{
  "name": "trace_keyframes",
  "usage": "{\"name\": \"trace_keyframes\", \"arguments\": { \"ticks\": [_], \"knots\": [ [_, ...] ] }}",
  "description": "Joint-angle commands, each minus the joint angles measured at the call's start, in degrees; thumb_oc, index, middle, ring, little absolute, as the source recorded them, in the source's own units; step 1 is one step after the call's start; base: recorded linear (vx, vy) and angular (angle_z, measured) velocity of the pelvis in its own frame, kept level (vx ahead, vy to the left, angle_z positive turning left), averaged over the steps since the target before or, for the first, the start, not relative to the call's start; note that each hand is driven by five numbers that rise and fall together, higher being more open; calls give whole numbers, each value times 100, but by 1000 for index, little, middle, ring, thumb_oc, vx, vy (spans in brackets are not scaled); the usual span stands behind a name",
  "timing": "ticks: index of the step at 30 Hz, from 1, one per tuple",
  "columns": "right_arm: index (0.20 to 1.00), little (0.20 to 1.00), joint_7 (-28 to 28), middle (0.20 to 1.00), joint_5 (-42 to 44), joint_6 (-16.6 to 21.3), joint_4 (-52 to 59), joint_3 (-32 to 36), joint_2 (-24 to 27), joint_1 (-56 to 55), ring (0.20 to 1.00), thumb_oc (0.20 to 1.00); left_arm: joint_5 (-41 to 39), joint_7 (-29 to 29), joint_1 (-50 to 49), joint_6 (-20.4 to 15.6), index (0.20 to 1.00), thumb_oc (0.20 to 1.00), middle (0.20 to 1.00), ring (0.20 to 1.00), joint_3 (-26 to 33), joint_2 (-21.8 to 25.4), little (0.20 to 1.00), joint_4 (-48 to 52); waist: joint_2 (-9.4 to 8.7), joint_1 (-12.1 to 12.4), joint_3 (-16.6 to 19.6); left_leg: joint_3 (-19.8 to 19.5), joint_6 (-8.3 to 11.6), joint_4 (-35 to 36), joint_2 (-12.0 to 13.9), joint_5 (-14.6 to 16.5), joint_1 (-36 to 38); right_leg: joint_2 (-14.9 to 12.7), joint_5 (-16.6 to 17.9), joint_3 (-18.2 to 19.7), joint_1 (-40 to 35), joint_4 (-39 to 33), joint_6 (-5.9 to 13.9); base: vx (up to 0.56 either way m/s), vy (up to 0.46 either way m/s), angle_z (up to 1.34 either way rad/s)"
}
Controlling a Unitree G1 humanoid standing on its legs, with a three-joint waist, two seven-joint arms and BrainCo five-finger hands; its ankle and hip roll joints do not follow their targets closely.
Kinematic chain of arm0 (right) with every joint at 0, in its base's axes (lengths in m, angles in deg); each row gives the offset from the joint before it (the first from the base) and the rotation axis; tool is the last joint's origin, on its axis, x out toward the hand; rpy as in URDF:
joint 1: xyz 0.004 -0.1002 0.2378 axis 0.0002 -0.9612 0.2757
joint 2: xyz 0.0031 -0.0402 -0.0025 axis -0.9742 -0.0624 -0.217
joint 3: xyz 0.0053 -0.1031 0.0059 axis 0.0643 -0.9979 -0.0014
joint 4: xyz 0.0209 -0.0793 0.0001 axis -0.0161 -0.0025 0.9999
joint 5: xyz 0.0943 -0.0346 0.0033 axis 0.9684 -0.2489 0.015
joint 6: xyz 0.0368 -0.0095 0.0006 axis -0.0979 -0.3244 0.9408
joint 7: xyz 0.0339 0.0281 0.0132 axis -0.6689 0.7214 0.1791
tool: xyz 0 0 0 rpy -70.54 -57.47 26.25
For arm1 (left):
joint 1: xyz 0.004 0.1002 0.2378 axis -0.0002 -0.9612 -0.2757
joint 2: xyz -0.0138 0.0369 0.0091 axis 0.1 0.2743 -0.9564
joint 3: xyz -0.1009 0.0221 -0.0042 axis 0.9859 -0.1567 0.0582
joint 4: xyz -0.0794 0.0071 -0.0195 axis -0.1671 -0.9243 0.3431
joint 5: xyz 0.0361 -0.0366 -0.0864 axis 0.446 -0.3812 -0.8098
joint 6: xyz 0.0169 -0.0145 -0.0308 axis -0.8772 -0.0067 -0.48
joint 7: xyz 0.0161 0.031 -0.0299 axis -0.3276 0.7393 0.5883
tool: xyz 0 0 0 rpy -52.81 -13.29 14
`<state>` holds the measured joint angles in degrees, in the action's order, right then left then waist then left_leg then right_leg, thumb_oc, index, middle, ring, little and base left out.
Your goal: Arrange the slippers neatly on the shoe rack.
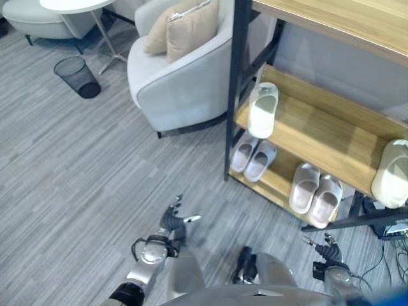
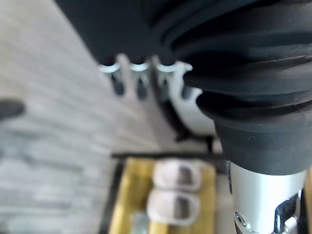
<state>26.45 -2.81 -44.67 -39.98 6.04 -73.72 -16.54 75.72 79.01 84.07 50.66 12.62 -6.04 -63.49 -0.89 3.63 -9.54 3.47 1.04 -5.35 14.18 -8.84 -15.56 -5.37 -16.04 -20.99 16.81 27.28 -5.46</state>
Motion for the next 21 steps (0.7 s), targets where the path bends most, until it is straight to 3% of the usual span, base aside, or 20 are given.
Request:
{"name": "trace_keyframes", "arguments": {
  "ticks": [1, 4, 5, 10, 12, 14, 15, 16, 18, 21],
  "knots": [
    [1000, 1000, 116, 1000, -320, -40, -127, -58, 122, 309, 1000, 1000, 567, -112, 367, -257, 1000, 1000, 1000, 1000, -11, 84, 1000, 544, -165, -104, -163, 312, 376, -558, -1007, 1037, 317, -225, 843, 210, -1191, -1831, 1059, 177, 116, 58],
    [1000, 1000, 140, 1000, -439, -64, -125, -179, 10, 295, 1000, 1000, 745, -142, 277, -222, 1000, 1000, 1000, 1000, -96, 65, 1000, 539, -203, -126, 23, 66, 218, -219, -1339, 1100, 502, -259, 1041, 314, -1289, -1823, 1150, 189, 131, -6],
    [1000, 1000, 221, 1000, -523, -118, -223, -202, -63, 272, 1000, 1000, 951, -195, 275, -174, 1000, 1000, 1000, 1000, -140, 93, 1000, 479, -208, -186, 122, 188, 151, -35, -1366, 1112, 720, -298, 1081, 383, -1397, -1796, 1209, 185, 135, -13],
    [1000, 1000, 303, 1000, -631, -140, -230, -305, -181, 306, 1000, 1000, 1313, -106, 371, -173, 1000, 1000, 1000, 1000, -214, 237, 1000, 683, -196, -216, 107, 337, -22, 252, -1410, 1181, 1123, -371, 1218, 621, -1243, -1307, 1391, 103, 158, -27],
    [1000, 1000, 339, 1000, -707, -169, -285, -386, -286, 323, 1000, 1000, 1564, -52, 630, -198, 1000, 1000, 1000, 1000, -302, 390, 1000, 870, -98, -311, 66, 528, -117, 371, -1298, 1238, 1358, -565, 1501, 838, -884, -645, 1659, 34, 71, -40],
    [1000, 1000, 342, 1000, -747, -183, -313, -384, -298, 291, 1000, 1000, 1650, -54, 703, -209, 1000, 1000, 1000, 1000, -341, 438, 1000, 939, -77, -318, 74, 556, -114, 375, -1259, 1278, 1406, -722, 1532, 824, -906, -743, 1648, 39, -46, -44],
    [1000, 1000, 340, 1000, -818, -184, -369, -378, -292, 266, 1000, 1000, 1725, -44, 812, -254, 1000, 1000, 1000, 1000, -399, 476, 1000, 1031, -42, -328, 90, 576, -87, 373, -1192, 1304, 1421, -940, 1638, 797, -901, -924, 1627, 83, -168, -60],
    [1000, 1000, 377, 1000, -868, -256, -467, -331, -270, 201, 1000, 1000, 1932, -29, 1022, -291, 1000, 1000, 1000, 1000, -538, 503, 1000, 1057, -85, -430, 107, 513, -47, 286, -1200, 1389, 1454, -1180, 1854, 941, -1015, -1688, 1625, 139, -238, -38],
    [1000, 1000, 450, 1000, -973, -258, -507, -370, -284, 68, 1000, 1000, 2272, 52, 1182, -325, 1000, 1000, 1000, 1000, -620, 436, 1000, 950, -208, -495, 218, 515, -13, 262, -1294, 1427, 1541, -1029, 1938, 1117, -1295, -2116, 1760, 135, -191, -11],
    [1000, 1000, 479, 1000, -1093, -313, -627, -428, -242, -5, 1000, 1000, 2064, 90, 1203, -335, 1000, 1000, 1000, 1000, -619, 264, 1000, 980, -194, -533, 405, 500, 60, 464, -1256, 1336, 1677, -884, 1951, 1066, -1505, -2372, 1762, 90, -145, 16]
  ]
}}
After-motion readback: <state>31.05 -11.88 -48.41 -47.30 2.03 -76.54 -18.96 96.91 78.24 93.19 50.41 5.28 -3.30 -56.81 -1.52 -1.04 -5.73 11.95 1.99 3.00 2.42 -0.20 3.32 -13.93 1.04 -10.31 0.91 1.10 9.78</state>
